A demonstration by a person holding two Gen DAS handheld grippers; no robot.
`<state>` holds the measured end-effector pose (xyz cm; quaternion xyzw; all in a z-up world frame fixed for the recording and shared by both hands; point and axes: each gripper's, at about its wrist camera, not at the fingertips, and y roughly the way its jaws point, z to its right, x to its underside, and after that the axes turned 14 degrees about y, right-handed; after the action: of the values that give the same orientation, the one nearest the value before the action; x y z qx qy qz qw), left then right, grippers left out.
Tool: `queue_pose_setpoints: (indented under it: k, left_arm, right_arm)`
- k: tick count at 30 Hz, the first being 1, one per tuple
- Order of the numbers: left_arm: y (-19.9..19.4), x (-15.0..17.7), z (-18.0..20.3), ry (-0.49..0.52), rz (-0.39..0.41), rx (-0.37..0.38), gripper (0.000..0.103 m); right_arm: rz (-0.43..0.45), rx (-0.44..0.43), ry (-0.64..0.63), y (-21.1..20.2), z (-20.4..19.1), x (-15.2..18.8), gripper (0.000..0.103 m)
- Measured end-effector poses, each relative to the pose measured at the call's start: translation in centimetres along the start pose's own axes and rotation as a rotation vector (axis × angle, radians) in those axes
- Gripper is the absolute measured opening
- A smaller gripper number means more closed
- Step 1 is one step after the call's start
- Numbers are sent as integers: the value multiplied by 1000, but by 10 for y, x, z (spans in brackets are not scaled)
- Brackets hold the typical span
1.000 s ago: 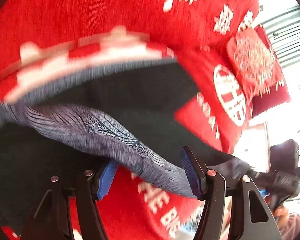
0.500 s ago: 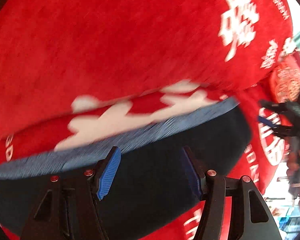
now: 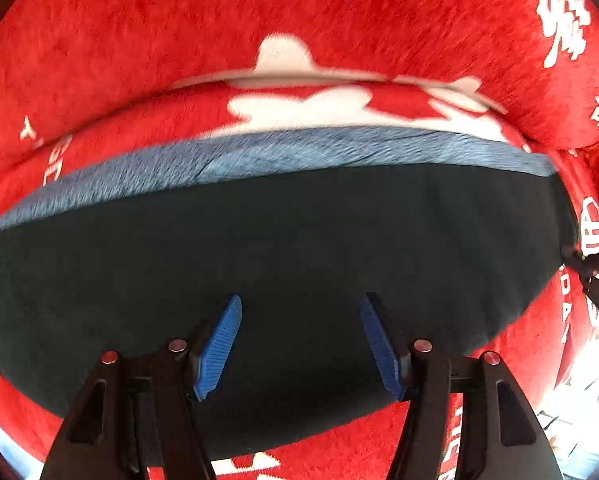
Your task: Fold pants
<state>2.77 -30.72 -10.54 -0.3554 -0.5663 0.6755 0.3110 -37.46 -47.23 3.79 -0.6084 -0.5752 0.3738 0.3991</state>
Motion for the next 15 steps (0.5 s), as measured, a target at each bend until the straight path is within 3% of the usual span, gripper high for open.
queue_pose_setpoints:
  k: [1,3,4,9,15]
  left_arm:
    - [2,3,-2,-4,-10,-10,63]
    - [-4,8,-6,-9,-8,-26,63]
    - [-10,12,-11,-19,-1,-11,63]
    - [-47,40,-54,-74,36,-22,63]
    - [-86,84,-151,-159,70,-89,63]
  right_arm:
    - [-22,14,11,6,8,-1,12]
    - [-9,23,19,1,8,-5,43]
    - [30,85,-8,-8,1,-2,49]
    - [12,101,-205,-29,-44,38,51]
    - [-77,59,-623,1,-175,148,51]
